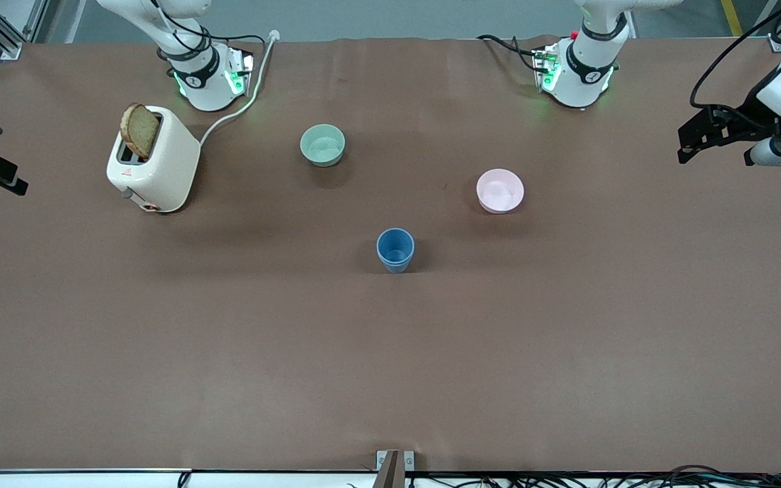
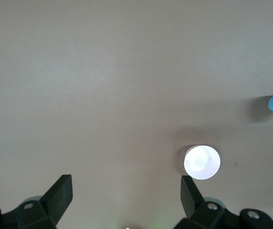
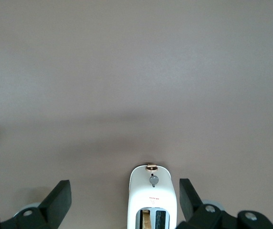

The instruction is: Stack blue cups with both arms

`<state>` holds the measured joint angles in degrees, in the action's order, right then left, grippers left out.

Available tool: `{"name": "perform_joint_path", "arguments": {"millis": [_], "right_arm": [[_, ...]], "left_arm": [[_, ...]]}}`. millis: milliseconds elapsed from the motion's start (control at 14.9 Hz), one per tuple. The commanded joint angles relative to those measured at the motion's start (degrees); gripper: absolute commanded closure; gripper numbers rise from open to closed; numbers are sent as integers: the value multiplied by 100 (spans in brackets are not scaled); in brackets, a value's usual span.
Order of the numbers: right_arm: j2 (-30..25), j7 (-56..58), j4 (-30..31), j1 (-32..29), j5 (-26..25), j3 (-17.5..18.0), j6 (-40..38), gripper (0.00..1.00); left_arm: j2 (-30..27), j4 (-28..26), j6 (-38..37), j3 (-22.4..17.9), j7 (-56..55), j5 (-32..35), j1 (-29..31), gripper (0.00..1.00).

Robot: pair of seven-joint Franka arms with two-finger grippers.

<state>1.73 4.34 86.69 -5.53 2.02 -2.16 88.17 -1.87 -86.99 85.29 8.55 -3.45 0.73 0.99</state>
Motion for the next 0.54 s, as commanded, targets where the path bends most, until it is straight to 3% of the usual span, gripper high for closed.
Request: {"name": "perform_joint_path", "arguments": {"millis": [0,470], "right_arm": [[-102,101,85,-80,-43,67,-27,0],[-67,40,-442,-106,-61,137,-581,0]], "left_arm": [[-42,24,-21,24,125,94,42,0],[-42,33,-21,15,116,112,42,0]]}}
